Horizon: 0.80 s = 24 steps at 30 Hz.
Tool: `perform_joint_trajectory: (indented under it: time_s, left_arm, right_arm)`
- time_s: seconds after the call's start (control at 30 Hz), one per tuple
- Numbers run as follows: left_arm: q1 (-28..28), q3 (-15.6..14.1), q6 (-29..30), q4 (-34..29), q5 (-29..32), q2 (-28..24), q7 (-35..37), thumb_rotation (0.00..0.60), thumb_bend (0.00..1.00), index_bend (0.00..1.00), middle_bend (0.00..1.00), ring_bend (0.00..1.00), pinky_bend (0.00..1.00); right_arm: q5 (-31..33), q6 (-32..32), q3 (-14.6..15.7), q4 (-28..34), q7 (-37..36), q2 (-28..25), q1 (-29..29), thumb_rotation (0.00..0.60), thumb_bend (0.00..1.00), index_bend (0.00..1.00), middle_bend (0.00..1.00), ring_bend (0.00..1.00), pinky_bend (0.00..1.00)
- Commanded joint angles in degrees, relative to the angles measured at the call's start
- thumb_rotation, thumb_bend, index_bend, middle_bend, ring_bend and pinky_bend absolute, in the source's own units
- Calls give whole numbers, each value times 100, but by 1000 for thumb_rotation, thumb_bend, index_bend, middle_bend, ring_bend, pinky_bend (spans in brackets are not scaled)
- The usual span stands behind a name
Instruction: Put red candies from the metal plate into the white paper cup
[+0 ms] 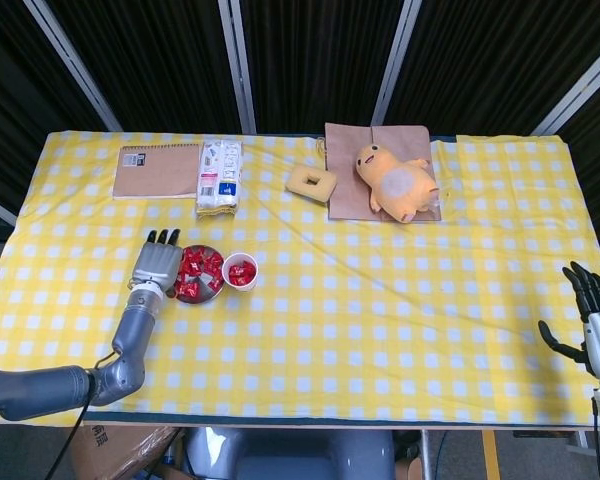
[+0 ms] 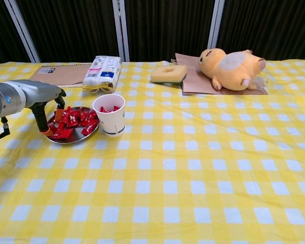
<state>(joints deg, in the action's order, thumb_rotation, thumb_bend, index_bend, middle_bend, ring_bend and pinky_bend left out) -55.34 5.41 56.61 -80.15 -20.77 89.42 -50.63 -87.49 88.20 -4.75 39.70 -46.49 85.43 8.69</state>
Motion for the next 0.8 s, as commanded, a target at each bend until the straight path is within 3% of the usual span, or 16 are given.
perform_joint_trajectory:
  time_s: [0.03, 0.8]
  left_arm:
    - [-32, 3, -27, 27, 28, 41, -46, 600, 249, 480, 0, 0, 16]
    - [-136, -41, -52, -99, 303, -58, -306, 600, 299, 501, 0, 0, 16]
  right_arm:
    - [-3, 10, 2, -1, 0, 2, -3, 600, 409, 0, 4, 0, 0]
    - [-9, 33, 1, -5, -31, 9, -7, 600, 410, 0, 4, 0, 0]
